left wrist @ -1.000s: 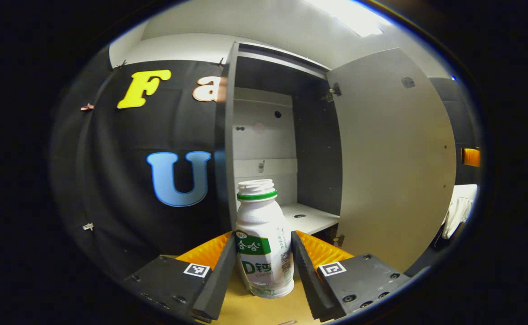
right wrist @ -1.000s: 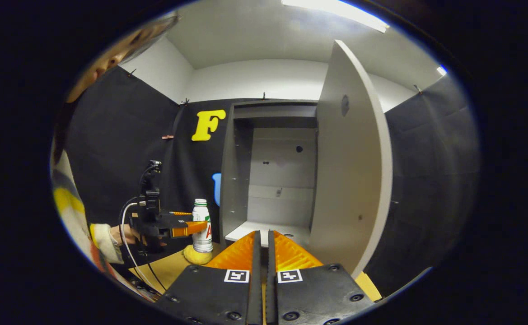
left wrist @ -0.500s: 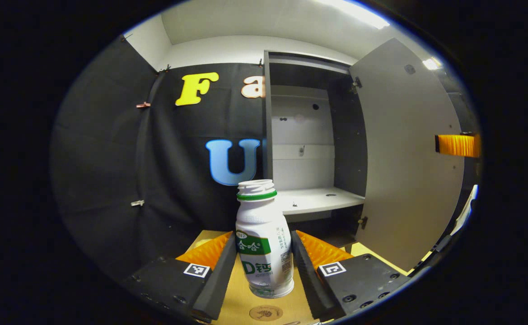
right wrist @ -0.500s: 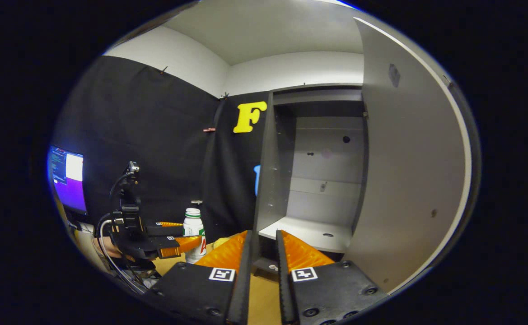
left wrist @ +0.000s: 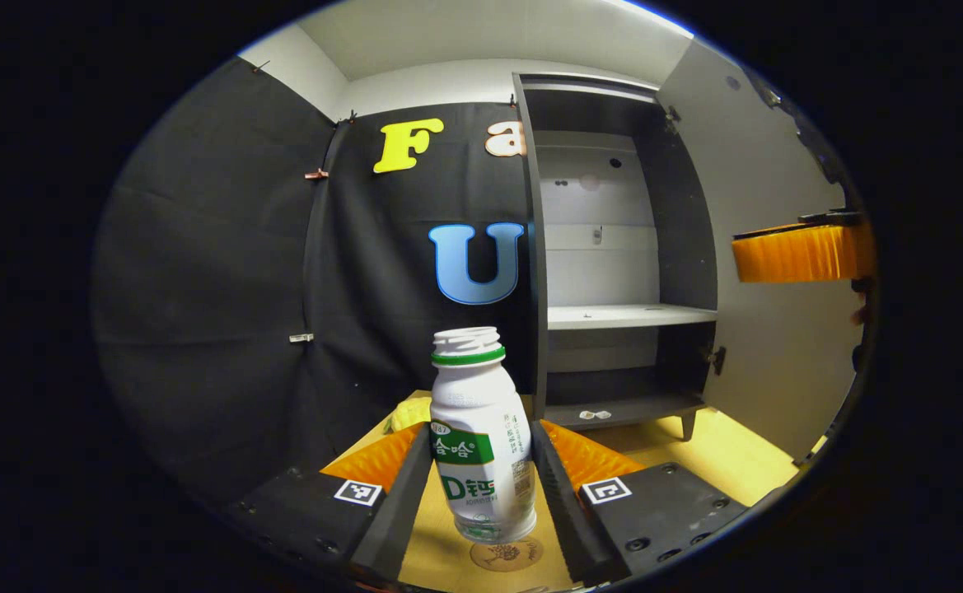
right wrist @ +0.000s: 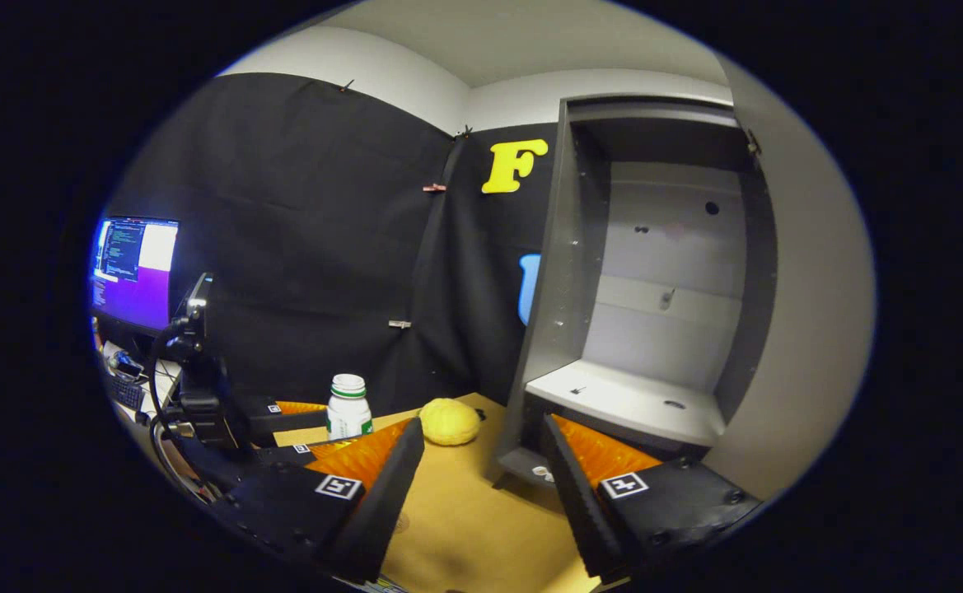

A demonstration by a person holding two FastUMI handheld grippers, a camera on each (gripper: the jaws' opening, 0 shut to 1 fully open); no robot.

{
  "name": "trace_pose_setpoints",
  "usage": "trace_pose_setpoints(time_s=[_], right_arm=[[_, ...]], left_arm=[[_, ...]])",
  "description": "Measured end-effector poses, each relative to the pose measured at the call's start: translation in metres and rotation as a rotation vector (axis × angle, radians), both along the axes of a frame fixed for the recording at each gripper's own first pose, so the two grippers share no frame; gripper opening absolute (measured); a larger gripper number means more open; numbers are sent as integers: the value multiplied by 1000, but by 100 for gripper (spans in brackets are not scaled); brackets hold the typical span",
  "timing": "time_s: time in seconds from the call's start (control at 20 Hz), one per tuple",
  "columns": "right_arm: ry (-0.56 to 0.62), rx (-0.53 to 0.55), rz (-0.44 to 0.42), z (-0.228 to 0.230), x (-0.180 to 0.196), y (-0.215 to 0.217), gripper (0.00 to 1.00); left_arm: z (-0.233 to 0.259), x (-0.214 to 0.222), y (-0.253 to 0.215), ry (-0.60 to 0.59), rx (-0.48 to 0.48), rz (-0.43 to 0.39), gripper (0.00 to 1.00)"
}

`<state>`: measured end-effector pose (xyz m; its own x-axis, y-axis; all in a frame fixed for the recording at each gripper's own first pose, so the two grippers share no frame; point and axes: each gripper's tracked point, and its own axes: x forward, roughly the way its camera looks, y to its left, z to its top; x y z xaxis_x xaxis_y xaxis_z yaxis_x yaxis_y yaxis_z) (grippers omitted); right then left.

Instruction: Open the cabinet door with the right hand, grasp the bottle in the cabinet with the left hand and place it on the coaster, then close the cabinet door with the right hand.

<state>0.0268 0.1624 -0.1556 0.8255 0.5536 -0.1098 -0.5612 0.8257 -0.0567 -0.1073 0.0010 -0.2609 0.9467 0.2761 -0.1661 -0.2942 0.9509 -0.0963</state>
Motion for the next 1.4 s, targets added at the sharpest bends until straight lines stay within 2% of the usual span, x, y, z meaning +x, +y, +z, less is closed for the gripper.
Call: trace_pose_setpoints(time_s=[0.15,0.25,0.4,0.6,1.1,1.2,1.25,1.3,1.4], right_arm=[[-14,-33,-33,-35,14,1,98],[-4,-19,-76,-58,24,-3,98],[91,0,-115,-102,32,-11,98],[140,8,-139,-130,31,-22,98],[155,-18,-126,-138,39,-22,98],[159,-21,-115,-137,37,-18,98],[155,-29,-111,-136,37,-18,98],[147,-38,-107,-133,36,-16,98],[131,-55,-104,-127,35,-15,98]], left_arm=[[-33,9,-15,-7,21,-34,74],[-58,14,-24,-3,34,-57,73],[-95,20,-33,9,34,-74,73],[-132,22,-39,34,62,-86,74],[-142,24,-48,27,51,-141,75],[-141,21,-47,20,26,-131,81],[-139,20,-46,16,22,-126,90],[-137,21,-44,14,26,-123,94],[-128,23,-38,12,53,-111,96]])
